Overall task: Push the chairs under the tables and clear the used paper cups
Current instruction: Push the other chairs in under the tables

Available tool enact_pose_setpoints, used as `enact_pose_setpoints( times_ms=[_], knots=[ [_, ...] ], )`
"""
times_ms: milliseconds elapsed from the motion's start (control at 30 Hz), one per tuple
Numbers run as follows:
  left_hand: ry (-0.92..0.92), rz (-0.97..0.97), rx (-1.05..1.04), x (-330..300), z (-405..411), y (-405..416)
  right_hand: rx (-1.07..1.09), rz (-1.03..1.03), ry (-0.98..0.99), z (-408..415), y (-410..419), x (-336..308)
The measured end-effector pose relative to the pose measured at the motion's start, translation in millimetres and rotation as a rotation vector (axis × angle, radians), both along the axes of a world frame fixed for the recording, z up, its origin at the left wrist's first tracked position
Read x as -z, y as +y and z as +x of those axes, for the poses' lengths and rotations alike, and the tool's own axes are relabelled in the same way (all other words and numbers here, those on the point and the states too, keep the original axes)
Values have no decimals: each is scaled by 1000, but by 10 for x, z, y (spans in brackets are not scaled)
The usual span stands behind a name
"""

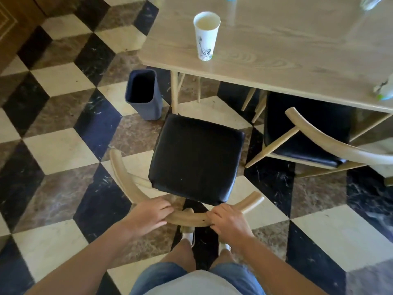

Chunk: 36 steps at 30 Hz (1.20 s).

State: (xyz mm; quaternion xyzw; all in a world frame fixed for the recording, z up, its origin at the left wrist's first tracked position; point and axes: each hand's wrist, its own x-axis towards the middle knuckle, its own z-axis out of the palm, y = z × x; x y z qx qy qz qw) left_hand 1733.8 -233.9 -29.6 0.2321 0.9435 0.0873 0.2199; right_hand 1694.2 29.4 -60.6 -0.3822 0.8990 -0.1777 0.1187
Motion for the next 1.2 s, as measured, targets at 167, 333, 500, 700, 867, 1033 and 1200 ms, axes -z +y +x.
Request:
enact_pose_setpoints(
  times_ms=[167, 333, 500, 700, 867, 1033, 1200],
  knots=[
    [45, -7, 94, 8, -48, -195, 82, -40, -9, 33, -12, -73],
    [75, 48, 95, 88, -73, -212, 123, -82, 29, 29, 0, -127],
    [114, 55, -1, 115, -321, -189, 212, -53, 47, -203, -50, -173],
    [153, 30, -71, 34, -807, -82, 346, -5, -9, -597, -96, -223],
    [144, 95, -159, 23, -1145, 47, 381, 93, 37, -829, -119, -275],
    [179, 54, -150, 11, -1452, 117, 424, 113, 64, -1116, -250, -301],
    [186, 52, -170, 51, -1786, 64, 435, 110, -23, -1524, -309, -180]
  ],
)
